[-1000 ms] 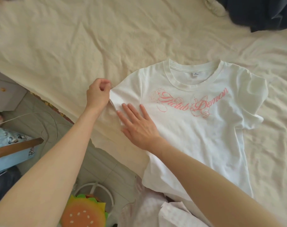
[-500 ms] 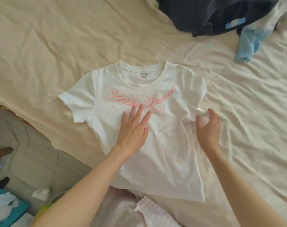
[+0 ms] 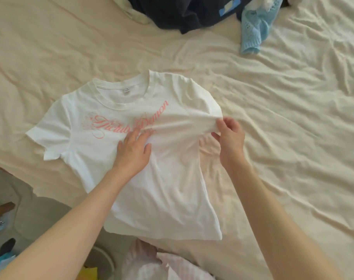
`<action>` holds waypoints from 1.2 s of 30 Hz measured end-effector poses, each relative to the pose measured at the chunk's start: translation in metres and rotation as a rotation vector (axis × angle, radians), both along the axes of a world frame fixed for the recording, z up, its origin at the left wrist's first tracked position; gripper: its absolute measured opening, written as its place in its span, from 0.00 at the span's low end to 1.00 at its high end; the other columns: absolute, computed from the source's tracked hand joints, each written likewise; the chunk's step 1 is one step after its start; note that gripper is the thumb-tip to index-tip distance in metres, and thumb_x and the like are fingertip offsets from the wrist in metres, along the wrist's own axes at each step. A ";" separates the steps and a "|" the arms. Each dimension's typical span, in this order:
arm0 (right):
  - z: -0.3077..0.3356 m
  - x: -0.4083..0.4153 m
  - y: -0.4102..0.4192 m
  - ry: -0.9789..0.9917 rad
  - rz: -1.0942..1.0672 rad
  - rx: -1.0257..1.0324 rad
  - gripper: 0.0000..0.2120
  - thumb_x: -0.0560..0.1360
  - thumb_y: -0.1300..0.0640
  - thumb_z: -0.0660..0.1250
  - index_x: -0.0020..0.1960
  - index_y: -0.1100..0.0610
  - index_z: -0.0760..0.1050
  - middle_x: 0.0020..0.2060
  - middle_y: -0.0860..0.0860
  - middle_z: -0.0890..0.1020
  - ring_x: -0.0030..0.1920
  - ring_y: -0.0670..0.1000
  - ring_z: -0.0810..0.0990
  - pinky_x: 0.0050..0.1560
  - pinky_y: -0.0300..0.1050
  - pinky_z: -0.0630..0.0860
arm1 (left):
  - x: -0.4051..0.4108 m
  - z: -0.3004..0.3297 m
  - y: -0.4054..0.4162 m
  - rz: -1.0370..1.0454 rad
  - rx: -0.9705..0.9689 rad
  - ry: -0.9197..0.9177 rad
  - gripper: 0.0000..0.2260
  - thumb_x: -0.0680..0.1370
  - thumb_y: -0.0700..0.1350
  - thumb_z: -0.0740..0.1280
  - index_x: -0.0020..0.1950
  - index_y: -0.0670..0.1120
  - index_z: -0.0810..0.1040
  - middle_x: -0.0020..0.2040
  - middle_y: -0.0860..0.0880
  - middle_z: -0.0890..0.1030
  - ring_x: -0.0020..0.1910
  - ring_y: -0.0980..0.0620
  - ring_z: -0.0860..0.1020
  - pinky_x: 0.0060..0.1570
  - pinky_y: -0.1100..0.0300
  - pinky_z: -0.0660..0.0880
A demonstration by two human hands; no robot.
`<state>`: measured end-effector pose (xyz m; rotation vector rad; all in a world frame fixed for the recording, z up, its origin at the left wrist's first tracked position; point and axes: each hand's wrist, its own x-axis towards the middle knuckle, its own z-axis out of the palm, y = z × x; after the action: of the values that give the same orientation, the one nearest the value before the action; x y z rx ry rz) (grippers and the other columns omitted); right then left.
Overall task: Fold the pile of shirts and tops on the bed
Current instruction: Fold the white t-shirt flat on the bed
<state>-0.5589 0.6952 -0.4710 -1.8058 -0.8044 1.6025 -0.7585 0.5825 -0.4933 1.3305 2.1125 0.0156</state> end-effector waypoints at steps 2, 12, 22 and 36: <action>0.000 0.005 0.001 -0.151 0.101 0.182 0.08 0.78 0.61 0.62 0.41 0.52 0.73 0.40 0.46 0.77 0.43 0.47 0.77 0.44 0.42 0.78 | 0.009 0.006 0.010 0.027 0.087 -0.017 0.20 0.75 0.45 0.57 0.66 0.43 0.73 0.68 0.37 0.69 0.67 0.38 0.68 0.63 0.44 0.67; -0.013 0.013 -0.013 0.165 0.033 -0.183 0.10 0.77 0.57 0.66 0.57 0.56 0.72 0.50 0.51 0.80 0.45 0.50 0.80 0.43 0.40 0.76 | 0.046 0.013 0.110 -0.139 0.267 -0.014 0.16 0.79 0.39 0.58 0.67 0.44 0.72 0.68 0.43 0.70 0.66 0.42 0.67 0.63 0.48 0.65; -0.025 0.008 -0.007 0.001 0.293 -0.150 0.09 0.71 0.66 0.63 0.46 0.73 0.74 0.34 0.54 0.70 0.35 0.52 0.67 0.38 0.47 0.65 | 0.071 -0.012 0.193 -0.416 0.045 0.115 0.19 0.77 0.51 0.64 0.68 0.52 0.69 0.65 0.50 0.73 0.66 0.48 0.64 0.61 0.53 0.56; -0.034 0.022 0.008 -0.116 -0.064 -0.232 0.09 0.77 0.60 0.61 0.42 0.58 0.78 0.33 0.49 0.78 0.34 0.46 0.77 0.45 0.45 0.78 | 0.058 -0.015 0.191 -0.338 0.535 -0.029 0.16 0.77 0.48 0.63 0.63 0.42 0.72 0.61 0.45 0.74 0.61 0.44 0.71 0.57 0.54 0.63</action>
<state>-0.5367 0.7029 -0.5047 -2.0822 -0.6246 1.6159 -0.7003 0.7740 -0.5081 1.9690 1.9001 0.4840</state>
